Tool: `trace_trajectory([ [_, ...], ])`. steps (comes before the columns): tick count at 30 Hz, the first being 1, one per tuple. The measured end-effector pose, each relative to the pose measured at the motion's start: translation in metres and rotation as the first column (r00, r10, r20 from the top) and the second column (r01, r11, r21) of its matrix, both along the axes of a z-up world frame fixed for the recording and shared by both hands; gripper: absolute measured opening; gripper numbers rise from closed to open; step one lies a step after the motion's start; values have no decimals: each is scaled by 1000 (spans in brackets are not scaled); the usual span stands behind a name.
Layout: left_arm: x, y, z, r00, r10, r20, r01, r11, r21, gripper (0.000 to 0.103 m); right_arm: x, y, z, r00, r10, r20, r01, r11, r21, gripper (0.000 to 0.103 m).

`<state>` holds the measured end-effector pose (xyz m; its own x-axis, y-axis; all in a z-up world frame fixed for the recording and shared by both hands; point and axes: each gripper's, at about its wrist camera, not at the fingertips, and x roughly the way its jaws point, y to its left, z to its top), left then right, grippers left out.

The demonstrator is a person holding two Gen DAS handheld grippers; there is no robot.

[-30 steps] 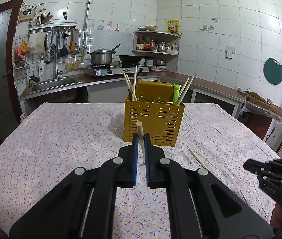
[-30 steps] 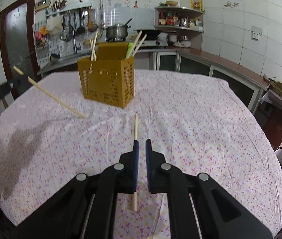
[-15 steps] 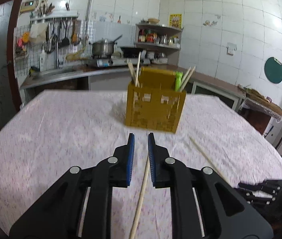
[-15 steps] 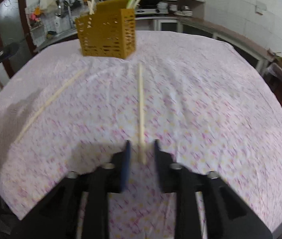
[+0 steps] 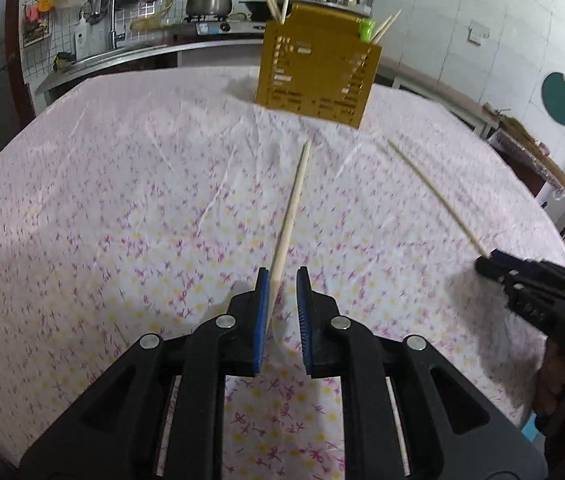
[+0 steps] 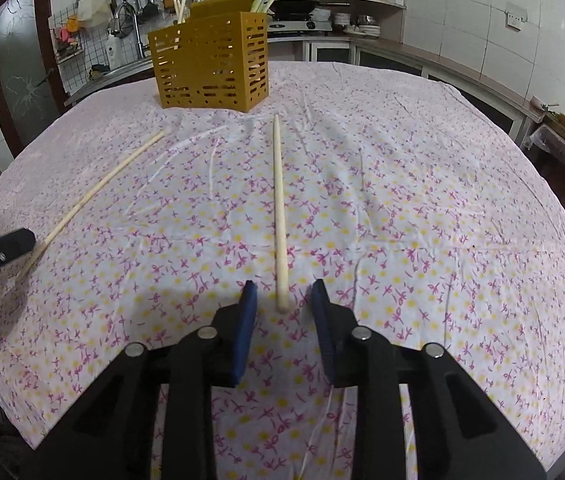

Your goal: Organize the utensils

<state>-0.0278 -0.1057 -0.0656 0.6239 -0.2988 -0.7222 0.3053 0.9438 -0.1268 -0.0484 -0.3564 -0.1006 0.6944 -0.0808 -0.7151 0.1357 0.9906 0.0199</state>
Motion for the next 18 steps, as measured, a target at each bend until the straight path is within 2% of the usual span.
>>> trace_trajectory([
  [3, 2, -1, -11, 999, -3, -48, 4, 1000, 15, 13, -2, -2, 0, 1000, 0, 4, 0, 1000, 8, 28],
  [9, 1, -4, -13, 999, -13, -48, 14, 999, 34, 14, -3, -3, 1, 1000, 3, 0, -3, 1000, 12, 28],
  [11, 3, -6, -10, 998, -22, -50, 23, 999, 33, 15, -3, -7, 5, 1000, 5, -9, -5, 999, 36, 28],
  [13, 9, -9, 2, 999, -34, -20, 35, 999, 29, 15, 1, -11, 13, 1000, 11, 3, -11, 998, 55, 28],
  [15, 17, -15, 13, 999, -51, 15, 51, 998, 38, 17, 10, -11, 22, 1000, 19, 17, -20, 1000, 22, 28],
  [18, 51, -29, 20, 998, -60, -27, 61, 998, 12, 18, 37, -17, 33, 1000, 16, 23, -17, 999, 31, 29],
])
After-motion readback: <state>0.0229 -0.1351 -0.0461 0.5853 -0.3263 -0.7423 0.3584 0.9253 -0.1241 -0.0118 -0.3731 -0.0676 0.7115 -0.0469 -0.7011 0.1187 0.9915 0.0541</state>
